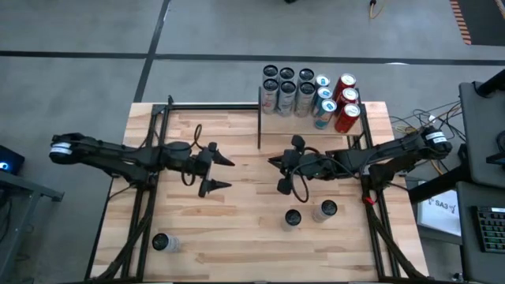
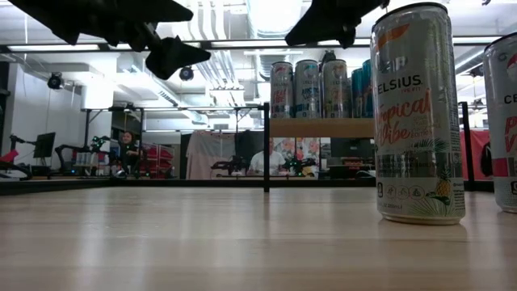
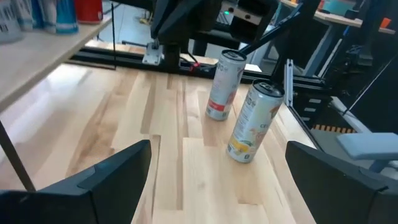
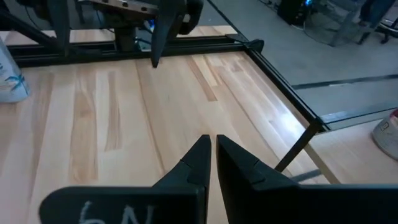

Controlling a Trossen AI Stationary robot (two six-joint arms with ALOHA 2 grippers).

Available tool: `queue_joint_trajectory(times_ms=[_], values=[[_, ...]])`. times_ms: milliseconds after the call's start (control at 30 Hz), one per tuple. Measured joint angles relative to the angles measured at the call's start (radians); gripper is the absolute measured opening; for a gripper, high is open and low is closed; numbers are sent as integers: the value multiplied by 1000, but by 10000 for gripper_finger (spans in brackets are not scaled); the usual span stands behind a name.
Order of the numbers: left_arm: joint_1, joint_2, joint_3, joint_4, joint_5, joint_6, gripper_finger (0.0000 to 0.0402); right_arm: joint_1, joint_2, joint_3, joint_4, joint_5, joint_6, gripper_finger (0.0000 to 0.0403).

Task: Place canned beverage on shelf
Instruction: Put the white yellow soda can on the shelf aligned with the other white yellow soda cans

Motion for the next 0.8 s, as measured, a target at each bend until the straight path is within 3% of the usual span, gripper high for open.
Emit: queue_joint_trajectory(times_ms=[300,800], values=[[-60,93,0,115,0,-14,356,0,5,11,7,0,-4,17],[-61,198,1,234,-26,-1,356,0,5,11,7,1,16,17]])
